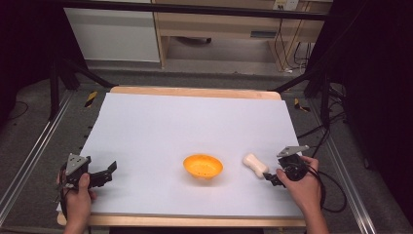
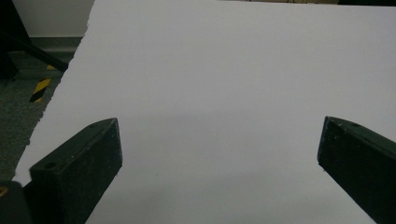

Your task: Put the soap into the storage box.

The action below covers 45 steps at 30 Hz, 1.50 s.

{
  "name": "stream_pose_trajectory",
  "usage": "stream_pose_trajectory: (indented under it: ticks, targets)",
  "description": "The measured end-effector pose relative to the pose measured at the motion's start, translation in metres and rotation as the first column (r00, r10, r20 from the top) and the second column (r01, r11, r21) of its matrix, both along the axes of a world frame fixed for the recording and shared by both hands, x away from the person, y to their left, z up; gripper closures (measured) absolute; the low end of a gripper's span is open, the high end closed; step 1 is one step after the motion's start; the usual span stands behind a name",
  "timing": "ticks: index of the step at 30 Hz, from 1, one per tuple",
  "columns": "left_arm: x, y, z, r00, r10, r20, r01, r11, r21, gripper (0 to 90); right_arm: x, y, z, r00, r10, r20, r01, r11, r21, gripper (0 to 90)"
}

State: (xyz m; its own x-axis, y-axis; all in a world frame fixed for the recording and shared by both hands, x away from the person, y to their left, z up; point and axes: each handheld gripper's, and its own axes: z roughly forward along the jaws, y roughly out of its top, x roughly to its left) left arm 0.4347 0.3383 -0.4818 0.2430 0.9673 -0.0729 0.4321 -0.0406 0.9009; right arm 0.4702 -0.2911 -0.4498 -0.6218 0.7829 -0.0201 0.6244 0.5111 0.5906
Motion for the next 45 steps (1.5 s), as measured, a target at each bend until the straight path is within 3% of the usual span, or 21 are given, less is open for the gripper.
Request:
stream_pose_trajectory:
  ticks: [12, 19, 30, 35, 40, 45]
  targets:
    - [0.000, 0.000, 0.000, 1.0000, -0.001, -0.004, 0.001, 1.0000, -0.004, 0.0, 0.019, 0.026, 0.006, 0.9943, 0.001, -0.107, -0.009, 0.9968, -0.079, 15.0]
    - [0.000, 0.000, 0.000, 1.0000, -0.003, -0.004, 0.003, 1.0000, -0.003, 0.0, 0.028, 0.038, 0.009, 0.9904, -0.001, -0.138, -0.014, 0.9939, -0.110, 15.2]
    - [0.000, 0.000, 0.000, 1.0000, -0.005, -0.005, 0.005, 1.0000, -0.006, 0.0, 0.044, 0.051, 0.006, 0.9773, -0.048, -0.207, 0.023, 0.9923, -0.122, 23.6]
    - [0.001, 0.000, 0.000, 1.0000, -0.006, -0.006, 0.006, 1.0000, -0.002, 0.0, 0.049, 0.055, 0.004, 0.9681, -0.050, -0.246, 0.024, 0.9940, -0.107, 36.3]
    - [0.001, 0.000, 0.000, 1.0000, -0.006, -0.005, 0.006, 1.0000, 0.000, 0.0, 0.051, 0.059, 0.001, 0.9646, -0.038, -0.261, 0.004, 0.9915, -0.130, 40.9]
    - [0.001, 0.000, 0.000, 1.0000, -0.006, -0.007, 0.006, 1.0000, -0.001, 0.0, 0.052, 0.060, -0.001, 0.9673, -0.029, -0.252, -0.008, 0.9893, -0.146, 47.1]
